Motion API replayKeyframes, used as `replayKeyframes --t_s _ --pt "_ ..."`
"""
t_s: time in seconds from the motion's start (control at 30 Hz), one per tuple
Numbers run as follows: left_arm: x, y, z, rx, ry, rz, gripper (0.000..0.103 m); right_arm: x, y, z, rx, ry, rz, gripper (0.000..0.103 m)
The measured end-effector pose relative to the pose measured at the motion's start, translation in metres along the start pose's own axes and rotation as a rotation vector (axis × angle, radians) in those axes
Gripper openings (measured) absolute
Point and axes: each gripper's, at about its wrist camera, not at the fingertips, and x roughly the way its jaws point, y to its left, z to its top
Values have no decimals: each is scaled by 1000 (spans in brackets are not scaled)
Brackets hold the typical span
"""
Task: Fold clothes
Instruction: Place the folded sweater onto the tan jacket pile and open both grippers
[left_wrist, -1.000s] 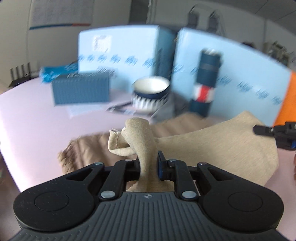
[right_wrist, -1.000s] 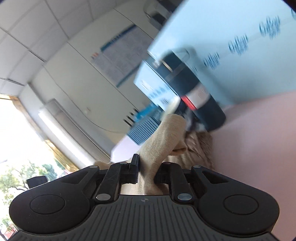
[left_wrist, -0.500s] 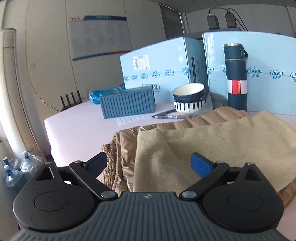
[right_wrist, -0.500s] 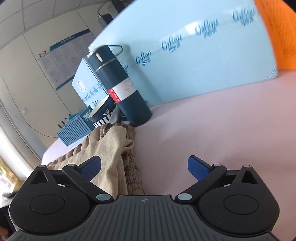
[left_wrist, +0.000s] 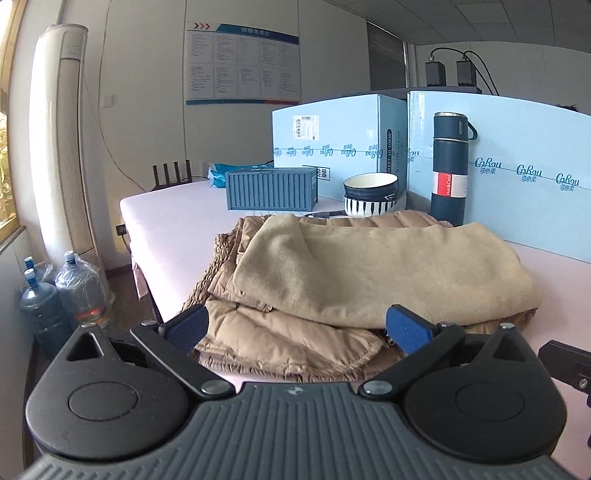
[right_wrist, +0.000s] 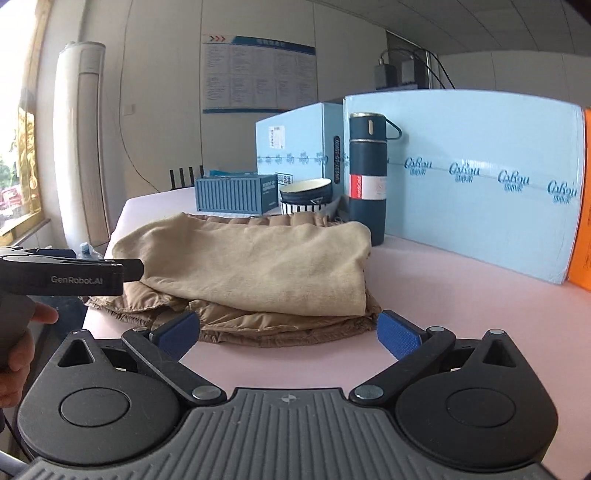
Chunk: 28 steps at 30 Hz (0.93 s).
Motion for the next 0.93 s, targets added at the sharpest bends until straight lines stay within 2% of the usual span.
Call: replayKeyframes --t_s 0.13,0.27,0.53,0.73,0.93 --pt "-10 -11 -14 9 12 25 103 -6 17 -4 -95 -22 -28 103" --pt "-18 -20 -27 39 6 55 103 -13 24 -5 -144 -72 -19 103" --pt "-31 -29 -41 65 10 78 103 -23 11 -4 -66 -129 7 103" --pt "-38 -33 -43 58 4 67 103 -28 -1 -4 11 -152 -13 103" --pt "-42 -36 -44 61 -35 113 103 -31 -10 -5 72 -158 -10 103"
